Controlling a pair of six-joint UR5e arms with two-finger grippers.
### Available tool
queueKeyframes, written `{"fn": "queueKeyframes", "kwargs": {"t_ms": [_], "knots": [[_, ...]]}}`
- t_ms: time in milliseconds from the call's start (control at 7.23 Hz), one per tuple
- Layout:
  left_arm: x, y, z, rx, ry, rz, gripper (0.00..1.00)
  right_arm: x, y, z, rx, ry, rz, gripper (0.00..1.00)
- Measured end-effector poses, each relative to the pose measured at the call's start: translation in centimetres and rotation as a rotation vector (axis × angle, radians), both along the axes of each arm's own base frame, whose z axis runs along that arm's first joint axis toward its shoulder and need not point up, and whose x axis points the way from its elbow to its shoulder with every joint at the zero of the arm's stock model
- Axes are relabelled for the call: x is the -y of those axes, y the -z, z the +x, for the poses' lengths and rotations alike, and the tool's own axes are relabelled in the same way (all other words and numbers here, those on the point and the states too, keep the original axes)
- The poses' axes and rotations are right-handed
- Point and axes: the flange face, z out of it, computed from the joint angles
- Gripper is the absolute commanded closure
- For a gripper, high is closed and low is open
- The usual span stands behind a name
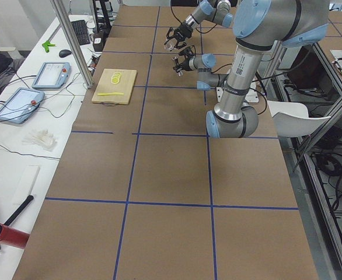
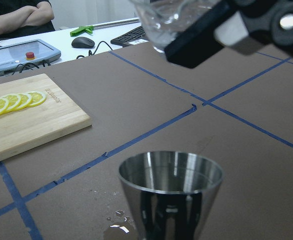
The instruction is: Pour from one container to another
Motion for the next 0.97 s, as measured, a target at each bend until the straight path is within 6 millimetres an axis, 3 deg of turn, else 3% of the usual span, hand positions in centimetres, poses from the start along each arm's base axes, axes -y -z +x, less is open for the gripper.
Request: {"fn": "queueKeyframes", "kwargs": {"t_ms": [968], "knots": [[0.04,-0.03,0.2,0.003,0.0,-0.001,1.0,-0.67,0.55,-0.86,-0.185,-0.007,0.124,1.0]]}}
